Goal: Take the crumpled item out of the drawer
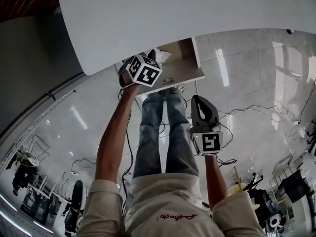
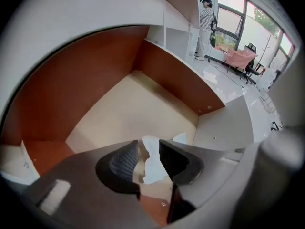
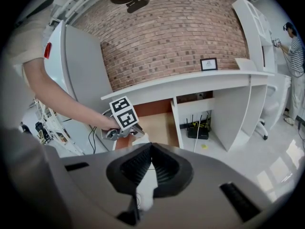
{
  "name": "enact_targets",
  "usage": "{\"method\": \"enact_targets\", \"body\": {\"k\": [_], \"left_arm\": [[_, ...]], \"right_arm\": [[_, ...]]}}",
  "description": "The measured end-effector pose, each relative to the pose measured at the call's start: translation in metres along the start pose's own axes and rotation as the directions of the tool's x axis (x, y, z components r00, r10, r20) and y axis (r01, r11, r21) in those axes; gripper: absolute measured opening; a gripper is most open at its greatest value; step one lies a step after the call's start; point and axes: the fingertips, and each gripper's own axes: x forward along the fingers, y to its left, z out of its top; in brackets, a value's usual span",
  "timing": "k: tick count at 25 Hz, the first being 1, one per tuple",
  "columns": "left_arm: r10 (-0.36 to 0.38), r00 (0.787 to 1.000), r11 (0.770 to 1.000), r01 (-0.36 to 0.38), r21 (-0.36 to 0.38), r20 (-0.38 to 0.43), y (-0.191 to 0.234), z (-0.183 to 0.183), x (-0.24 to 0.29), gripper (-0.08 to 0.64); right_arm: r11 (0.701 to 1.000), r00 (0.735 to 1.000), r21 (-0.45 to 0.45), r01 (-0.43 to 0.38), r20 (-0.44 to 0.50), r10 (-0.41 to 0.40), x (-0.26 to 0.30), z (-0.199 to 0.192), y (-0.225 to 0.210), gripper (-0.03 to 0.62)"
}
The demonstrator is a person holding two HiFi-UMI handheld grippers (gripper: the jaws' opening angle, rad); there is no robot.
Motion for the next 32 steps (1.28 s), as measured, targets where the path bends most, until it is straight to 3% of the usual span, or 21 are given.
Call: {"method": "enact_targets", "body": {"k": [3, 12, 20, 25, 32], "left_arm": [[-0.036, 0.999, 0.999, 0.036, -0.015, -0.020, -0.001, -0.001, 0.010, 0.124], [-0.009, 0.999, 0.999, 0.007, -0.042, -0.051, 0.012, -0.001, 0.015, 0.123], [-0.054, 0.995, 0.996, 0.048, -0.069, -0.089, 0.010, -0.006, 0.026, 0.120], [-0.078, 0.992, 0.996, 0.072, -0.057, -0.097, 0.001, -0.005, 0.025, 0.049], [-0.083, 0.993, 0.996, 0.081, -0.029, -0.079, -0.003, -0.004, 0.022, 0.012]], "right_arm": [[1.000, 1.000, 0.005, -0.002, -0.003, 0.002, 0.002, -0.001, -0.001, 0.012], [1.000, 1.000, 0.012, -0.013, -0.015, 0.013, 0.002, 0.002, 0.001, 0.012], [1.000, 1.000, 0.019, -0.018, -0.017, 0.018, 0.004, 0.000, 0.001, 0.012], [1.000, 1.000, 0.007, -0.018, -0.011, 0.018, 0.004, 0.006, 0.000, 0.012], [1.000, 1.000, 0.006, -0.016, -0.006, 0.016, 0.009, 0.006, -0.004, 0.012]]}}
